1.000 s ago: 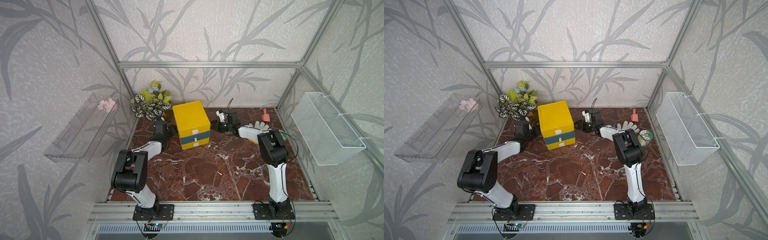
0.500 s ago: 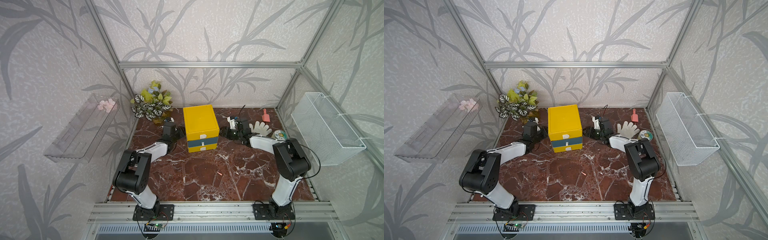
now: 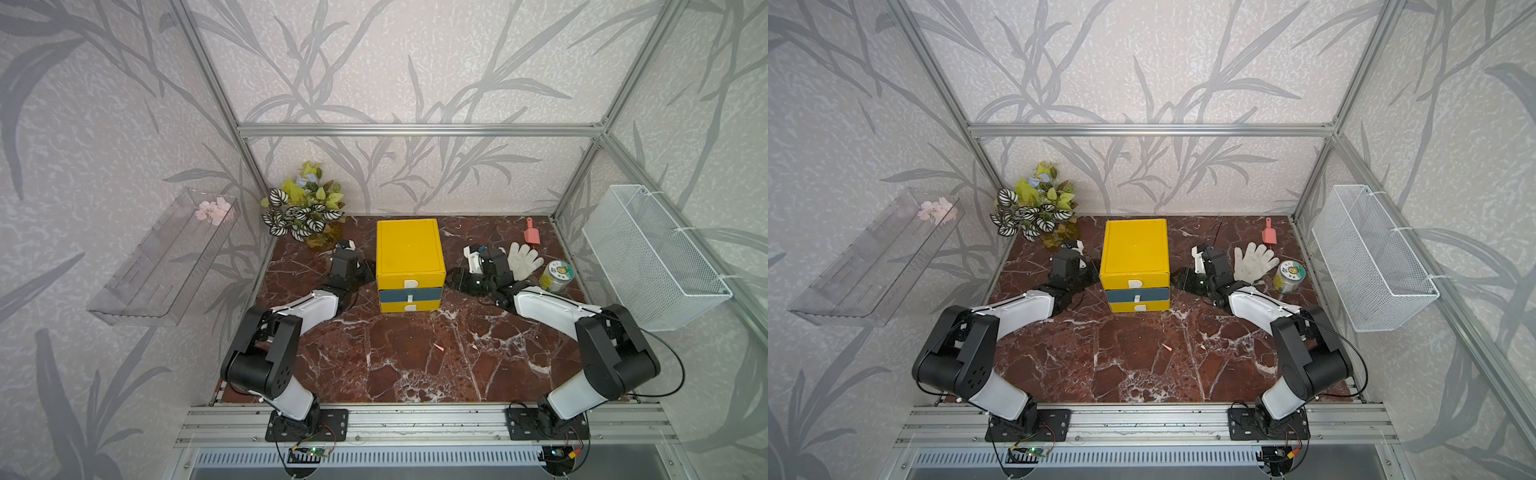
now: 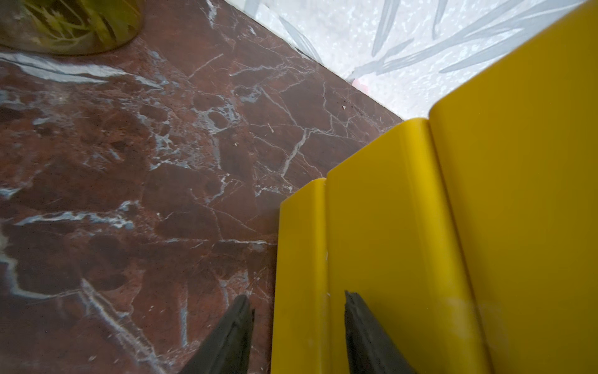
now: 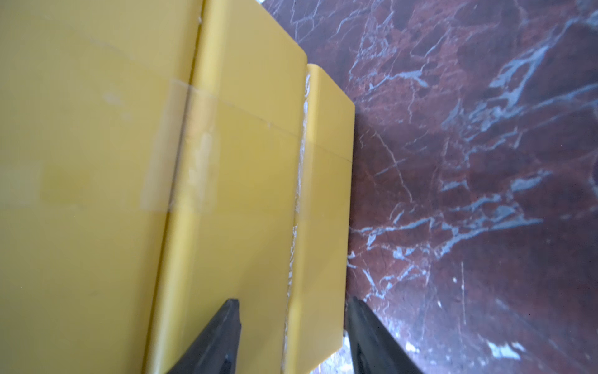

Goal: Take the keys out of the drawer
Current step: Move the storage box to the center of the board.

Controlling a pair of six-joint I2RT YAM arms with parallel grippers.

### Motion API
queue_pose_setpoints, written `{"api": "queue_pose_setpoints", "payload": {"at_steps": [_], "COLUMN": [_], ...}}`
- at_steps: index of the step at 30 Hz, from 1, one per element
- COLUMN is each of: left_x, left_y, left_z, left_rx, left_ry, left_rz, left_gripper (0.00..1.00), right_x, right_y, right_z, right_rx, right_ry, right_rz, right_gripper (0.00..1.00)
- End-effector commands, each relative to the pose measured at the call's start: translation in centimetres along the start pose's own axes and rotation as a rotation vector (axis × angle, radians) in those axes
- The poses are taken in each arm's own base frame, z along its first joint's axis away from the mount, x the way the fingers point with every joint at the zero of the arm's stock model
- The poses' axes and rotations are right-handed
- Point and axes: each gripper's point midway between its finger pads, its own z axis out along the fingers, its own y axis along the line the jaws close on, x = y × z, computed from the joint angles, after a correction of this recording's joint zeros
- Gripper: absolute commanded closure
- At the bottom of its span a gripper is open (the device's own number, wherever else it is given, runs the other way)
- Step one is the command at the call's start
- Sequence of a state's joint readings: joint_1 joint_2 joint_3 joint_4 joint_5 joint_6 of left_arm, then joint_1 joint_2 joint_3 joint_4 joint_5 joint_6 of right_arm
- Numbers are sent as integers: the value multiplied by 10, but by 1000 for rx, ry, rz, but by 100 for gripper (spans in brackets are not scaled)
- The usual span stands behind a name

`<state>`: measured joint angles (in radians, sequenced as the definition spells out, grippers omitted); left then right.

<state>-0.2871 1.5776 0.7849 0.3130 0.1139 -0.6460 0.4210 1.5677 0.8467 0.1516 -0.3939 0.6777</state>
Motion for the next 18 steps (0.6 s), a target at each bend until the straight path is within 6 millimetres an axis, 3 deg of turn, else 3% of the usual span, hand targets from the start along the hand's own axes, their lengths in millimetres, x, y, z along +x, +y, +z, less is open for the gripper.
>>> {"api": "queue_pose_setpoints", "payload": {"at_steps": [1, 8, 11, 15, 18], "left_x": [15, 10, 5, -10, -27], "left_y": [-49, -39, -31, -3, 11], "left_z": [-12, -13, -22, -47, -77], "left_rx": [169, 115, 69, -74, -158], "left_ry": [41, 24, -6, -113, -216], "left_rz": [42, 49, 59, 79, 117], "left_gripper": [50, 49, 48, 44, 42], "right_x": [48, 59, 53, 34, 12], "right_y": [63, 63, 47, 22, 22], "right_z": [-5, -9, -17, -44, -69], "right_rx": [-219, -210, -91, 88, 107], "right_ry": [157, 176, 147, 41, -45], "right_rz": [-103, -103, -130, -180, -199], "right_gripper": [43, 43, 42, 37, 35]}}
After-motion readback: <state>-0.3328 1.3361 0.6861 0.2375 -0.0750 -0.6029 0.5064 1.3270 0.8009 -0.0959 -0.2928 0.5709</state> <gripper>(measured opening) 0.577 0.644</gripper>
